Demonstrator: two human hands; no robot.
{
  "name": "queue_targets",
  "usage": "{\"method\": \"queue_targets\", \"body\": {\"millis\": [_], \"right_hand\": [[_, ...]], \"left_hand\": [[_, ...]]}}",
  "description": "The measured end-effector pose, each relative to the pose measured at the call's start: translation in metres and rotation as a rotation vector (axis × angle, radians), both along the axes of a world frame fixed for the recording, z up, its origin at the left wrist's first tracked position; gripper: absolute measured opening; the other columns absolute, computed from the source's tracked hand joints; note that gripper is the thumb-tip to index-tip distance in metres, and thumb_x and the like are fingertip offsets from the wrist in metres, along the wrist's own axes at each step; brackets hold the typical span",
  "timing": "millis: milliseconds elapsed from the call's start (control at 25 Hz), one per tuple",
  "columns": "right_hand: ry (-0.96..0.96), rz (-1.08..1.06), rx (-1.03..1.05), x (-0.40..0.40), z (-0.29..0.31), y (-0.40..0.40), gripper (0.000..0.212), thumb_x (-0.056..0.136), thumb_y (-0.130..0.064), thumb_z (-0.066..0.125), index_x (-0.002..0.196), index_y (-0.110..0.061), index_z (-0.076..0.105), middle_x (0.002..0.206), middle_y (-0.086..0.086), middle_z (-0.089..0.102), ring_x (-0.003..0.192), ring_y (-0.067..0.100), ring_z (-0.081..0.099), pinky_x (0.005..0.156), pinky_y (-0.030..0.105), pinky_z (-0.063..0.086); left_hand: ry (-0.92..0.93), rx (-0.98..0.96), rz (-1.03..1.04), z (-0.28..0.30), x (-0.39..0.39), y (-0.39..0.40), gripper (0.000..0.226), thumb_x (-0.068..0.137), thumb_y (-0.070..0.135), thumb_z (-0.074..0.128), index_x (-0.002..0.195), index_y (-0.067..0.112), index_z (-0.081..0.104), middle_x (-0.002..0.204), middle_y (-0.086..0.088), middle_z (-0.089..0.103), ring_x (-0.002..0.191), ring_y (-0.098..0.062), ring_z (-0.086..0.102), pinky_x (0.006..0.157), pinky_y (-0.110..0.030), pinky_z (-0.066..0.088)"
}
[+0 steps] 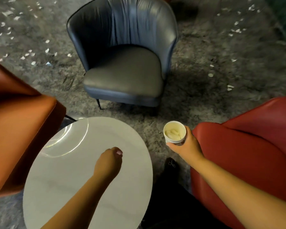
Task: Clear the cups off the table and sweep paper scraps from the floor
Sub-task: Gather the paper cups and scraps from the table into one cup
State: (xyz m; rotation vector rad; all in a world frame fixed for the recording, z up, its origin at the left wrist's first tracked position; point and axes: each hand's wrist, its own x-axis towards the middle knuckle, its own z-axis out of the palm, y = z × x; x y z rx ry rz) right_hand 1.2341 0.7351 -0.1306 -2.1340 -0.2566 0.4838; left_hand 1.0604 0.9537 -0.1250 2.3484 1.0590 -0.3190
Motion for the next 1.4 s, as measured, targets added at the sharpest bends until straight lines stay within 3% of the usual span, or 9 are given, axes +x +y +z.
{"method": "queue_targets", "body": {"millis": [160,360,520,680,840,1120,1280,1400], "right_hand": [[-0.017,-0.025,-0.026,0.077,0.0,-0.01,0.078,0.059,-0.029,0.09,0.125,-0.02,0.051,0.113,-0.001,0.064,0.103,0.02,0.063,0.082,0.033,0.053],[-0.078,-0.005,-0.093,0.192,0.011,-0.009,0.078,0.059,-0.03,0.09,0.125,-0.019,0.049,0.115,0.002,0.064,0.103,0.022,0.061,0.076,0.022,0.041],[-0.109,-0.035,-0.101,0.262,0.024,-0.003,0.081,0.06,-0.032,0.089,0.128,-0.021,0.047,0.116,0.003,0.064,0.105,0.024,0.061,0.077,0.024,0.042],[-0.105,-0.058,-0.062,0.313,0.035,0.003,0.081,0.061,-0.033,0.088,0.128,-0.022,0.046,0.119,0.002,0.063,0.105,0.023,0.062,0.083,0.034,0.051],[-0.12,-0.104,-0.03,0.362,0.046,0.018,0.079,0.061,-0.033,0.089,0.127,-0.022,0.047,0.118,0.0,0.062,0.104,0.021,0.061,0.08,0.028,0.048],[-0.069,-0.286,0.081,0.48,0.058,0.065,0.08,0.061,-0.029,0.089,0.128,-0.022,0.047,0.112,-0.007,0.058,0.101,0.013,0.056,0.082,0.027,0.045],[-0.034,-0.414,0.086,0.547,0.056,0.065,0.079,0.06,-0.029,0.089,0.127,-0.023,0.048,0.112,-0.005,0.062,0.101,0.017,0.06,0.083,0.031,0.049],[-0.029,-0.465,0.09,0.602,0.05,0.06,0.076,0.06,-0.028,0.089,0.124,-0.025,0.049,0.101,-0.014,0.058,0.097,0.014,0.059,0.075,0.024,0.044]], "left_hand": [[0.005,0.06,-0.114,-0.006,0.091,0.003,0.021,0.097,0.026,0.047,0.111,0.023,0.062,0.111,-0.001,0.063,0.098,-0.022,0.06,0.08,-0.03,0.046],[0.07,0.049,-0.218,-0.01,0.221,0.007,0.028,0.097,0.033,0.046,0.119,0.022,0.059,0.118,-0.007,0.062,0.103,-0.026,0.06,0.082,-0.033,0.046],[0.053,0.091,-0.326,0.001,0.307,0.015,0.035,0.096,0.035,0.046,0.126,0.02,0.056,0.126,-0.01,0.059,0.113,-0.031,0.055,0.088,-0.039,0.045],[-0.012,0.178,-0.421,0.018,0.371,0.024,0.036,0.096,0.039,0.048,0.126,0.02,0.054,0.123,-0.008,0.06,0.113,-0.03,0.053,0.083,-0.039,0.045],[-0.01,0.242,-0.503,0.038,0.436,0.037,0.041,0.095,0.045,0.047,0.128,0.021,0.053,0.126,-0.005,0.058,0.119,-0.028,0.049,0.089,-0.04,0.045],[-0.01,0.287,-0.71,0.051,0.575,0.086,0.042,0.095,0.046,0.044,0.128,0.021,0.051,0.13,-0.005,0.055,0.122,-0.028,0.046,0.094,-0.041,0.041],[-0.013,0.276,-0.808,0.06,0.664,0.089,0.044,0.096,0.046,0.044,0.133,0.022,0.049,0.133,-0.004,0.053,0.125,-0.028,0.044,0.097,-0.042,0.039],[-0.013,0.281,-0.852,0.06,0.736,0.085,0.043,0.096,0.046,0.043,0.132,0.022,0.049,0.132,-0.004,0.053,0.125,-0.028,0.043,0.097,-0.042,0.039]]}}
